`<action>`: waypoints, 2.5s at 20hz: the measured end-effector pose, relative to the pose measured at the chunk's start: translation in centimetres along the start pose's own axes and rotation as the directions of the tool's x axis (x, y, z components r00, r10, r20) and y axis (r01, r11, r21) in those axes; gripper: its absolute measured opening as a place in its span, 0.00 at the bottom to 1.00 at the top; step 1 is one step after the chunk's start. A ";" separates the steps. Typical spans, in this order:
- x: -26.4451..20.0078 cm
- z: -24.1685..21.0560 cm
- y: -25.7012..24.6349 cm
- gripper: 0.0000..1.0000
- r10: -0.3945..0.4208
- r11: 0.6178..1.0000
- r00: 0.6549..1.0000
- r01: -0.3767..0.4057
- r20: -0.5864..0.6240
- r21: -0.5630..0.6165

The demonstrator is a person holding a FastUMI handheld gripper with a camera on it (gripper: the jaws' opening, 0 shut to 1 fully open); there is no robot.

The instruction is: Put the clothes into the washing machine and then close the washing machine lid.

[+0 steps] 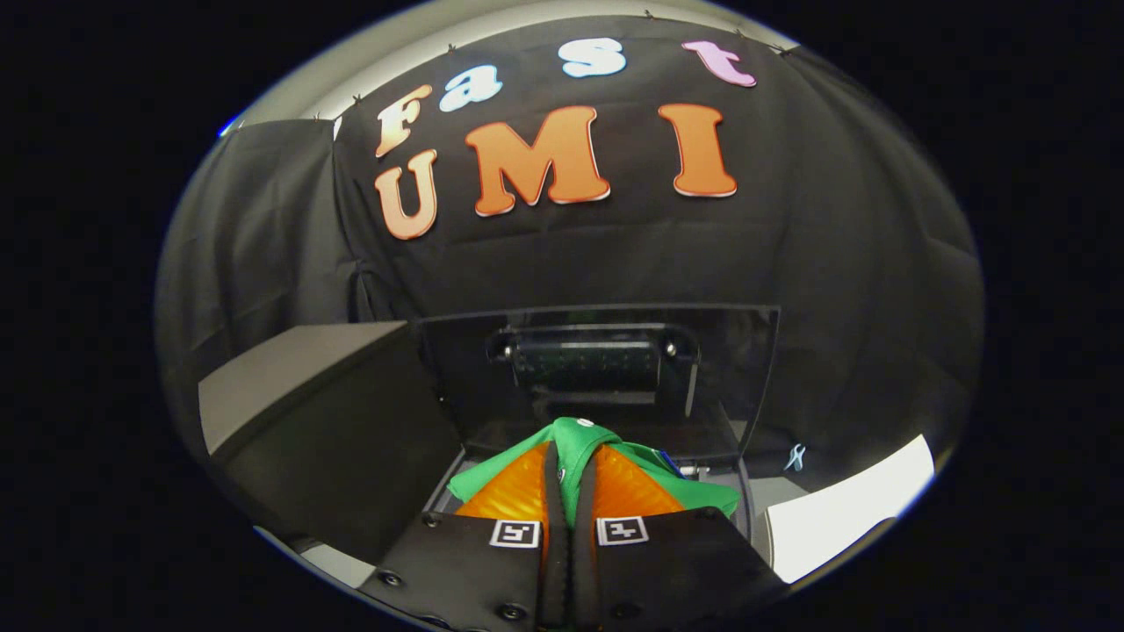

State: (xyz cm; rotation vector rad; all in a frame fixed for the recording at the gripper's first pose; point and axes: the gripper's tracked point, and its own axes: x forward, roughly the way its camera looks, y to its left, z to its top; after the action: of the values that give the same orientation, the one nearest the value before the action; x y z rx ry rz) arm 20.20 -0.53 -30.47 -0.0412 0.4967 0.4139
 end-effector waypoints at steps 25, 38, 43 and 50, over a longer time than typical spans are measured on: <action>9.8 -24.6 -1.5 0.22 -0.072 0.983 0.783 0.162 -0.618 0.090; 5.5 -18.3 -0.5 1.00 -0.057 0.987 0.893 0.117 -0.446 0.109; 2.7 -8.8 0.4 0.99 -0.050 0.983 0.967 0.093 -0.251 0.161; -1.2 7.5 0.7 0.99 -0.052 0.989 0.996 0.040 0.076 0.144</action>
State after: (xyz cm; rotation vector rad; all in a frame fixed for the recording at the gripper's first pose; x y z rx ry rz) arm 22.36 0.74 -23.22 0.1010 0.4451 0.3325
